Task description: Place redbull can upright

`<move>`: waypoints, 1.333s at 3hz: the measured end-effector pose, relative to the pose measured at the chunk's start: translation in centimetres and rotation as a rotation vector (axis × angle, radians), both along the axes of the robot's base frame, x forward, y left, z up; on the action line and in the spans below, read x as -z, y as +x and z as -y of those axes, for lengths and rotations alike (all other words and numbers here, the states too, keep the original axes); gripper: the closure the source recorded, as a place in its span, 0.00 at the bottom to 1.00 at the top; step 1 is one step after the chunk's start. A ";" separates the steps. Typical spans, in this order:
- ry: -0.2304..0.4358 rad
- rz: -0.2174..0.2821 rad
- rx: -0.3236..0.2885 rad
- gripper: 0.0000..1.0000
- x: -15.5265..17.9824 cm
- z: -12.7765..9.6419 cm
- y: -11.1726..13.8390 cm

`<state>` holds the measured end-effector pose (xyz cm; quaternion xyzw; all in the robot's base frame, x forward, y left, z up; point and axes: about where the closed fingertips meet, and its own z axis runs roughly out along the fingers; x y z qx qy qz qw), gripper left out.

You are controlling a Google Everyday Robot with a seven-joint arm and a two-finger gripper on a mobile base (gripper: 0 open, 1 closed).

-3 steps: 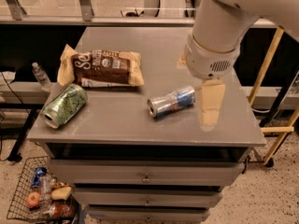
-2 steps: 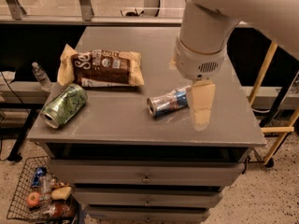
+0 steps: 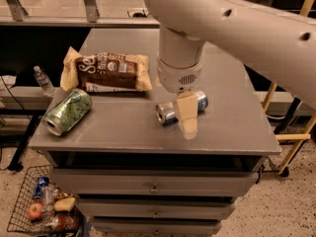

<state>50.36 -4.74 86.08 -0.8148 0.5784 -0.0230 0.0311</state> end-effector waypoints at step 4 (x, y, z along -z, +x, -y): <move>-0.093 -0.002 0.017 0.42 3.3 -0.8 1.8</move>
Offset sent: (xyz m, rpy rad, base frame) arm 0.0137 0.0068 -0.0334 -0.1054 0.0157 -0.0364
